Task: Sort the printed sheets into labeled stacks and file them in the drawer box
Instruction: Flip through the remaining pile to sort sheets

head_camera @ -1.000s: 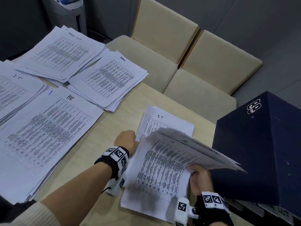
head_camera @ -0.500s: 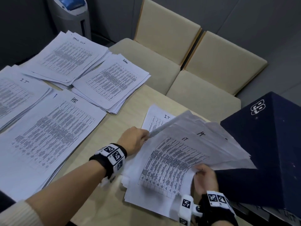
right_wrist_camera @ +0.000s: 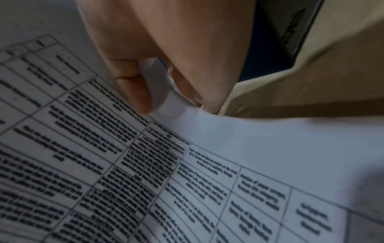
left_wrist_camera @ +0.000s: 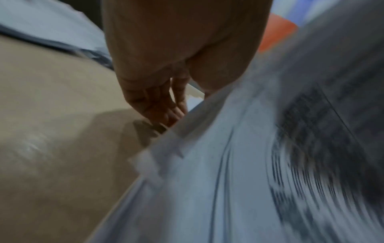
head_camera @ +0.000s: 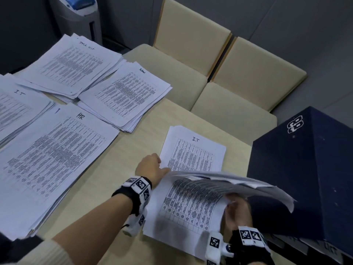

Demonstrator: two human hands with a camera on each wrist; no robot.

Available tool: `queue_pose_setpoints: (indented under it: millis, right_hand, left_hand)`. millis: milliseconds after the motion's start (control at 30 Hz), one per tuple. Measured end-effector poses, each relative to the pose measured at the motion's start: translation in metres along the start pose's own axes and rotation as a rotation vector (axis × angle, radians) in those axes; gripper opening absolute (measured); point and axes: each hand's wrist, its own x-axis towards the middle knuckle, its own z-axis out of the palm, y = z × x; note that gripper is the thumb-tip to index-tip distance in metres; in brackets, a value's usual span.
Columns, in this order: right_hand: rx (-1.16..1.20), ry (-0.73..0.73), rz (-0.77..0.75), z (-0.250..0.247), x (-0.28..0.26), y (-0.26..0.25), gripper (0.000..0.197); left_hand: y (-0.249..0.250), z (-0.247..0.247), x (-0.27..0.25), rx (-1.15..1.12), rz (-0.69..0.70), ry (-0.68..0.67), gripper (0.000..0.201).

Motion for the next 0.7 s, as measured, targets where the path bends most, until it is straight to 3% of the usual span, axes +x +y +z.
queue_pose_setpoints:
  millis: [67,133,267,367,467,567,633,700]
  right_hand:
    - [0.033,-0.017,-0.002,-0.003,0.002,0.002,0.014]
    - [0.056,-0.013,0.032,-0.004,0.002,0.000,0.011]
    - [0.110,0.070,0.039,-0.003,0.003,-0.005,0.025]
    - [0.061,0.111,0.073,-0.004,0.003,-0.004,0.025]
    - [0.054,0.138,0.111,-0.003,0.006,-0.003,0.022]
    - [0.062,0.116,0.070,0.000,0.008,-0.002,0.022]
    - [0.073,0.128,0.025,0.003,0.008,-0.001,0.025]
    - [0.042,0.183,-0.003,0.006,0.008,0.000,0.025]
  left_hand:
    - [0.006,0.005,0.000,0.152,0.021,0.000,0.042]
    - [0.013,0.005,-0.003,0.230,0.090,0.009,0.030]
    - [0.023,-0.004,-0.017,0.324,0.237,0.062,0.037]
    - [0.026,-0.016,-0.022,0.419,0.343,0.062,0.058]
    - [0.029,-0.023,-0.022,-0.070,0.485,-0.139,0.053]
    - [0.032,-0.018,-0.026,-0.619,0.382,-0.303,0.039]
    - [0.033,-0.019,-0.029,-0.812,0.288,-0.290,0.032]
    - [0.034,-0.021,-0.031,-0.872,0.253,-0.205,0.046]
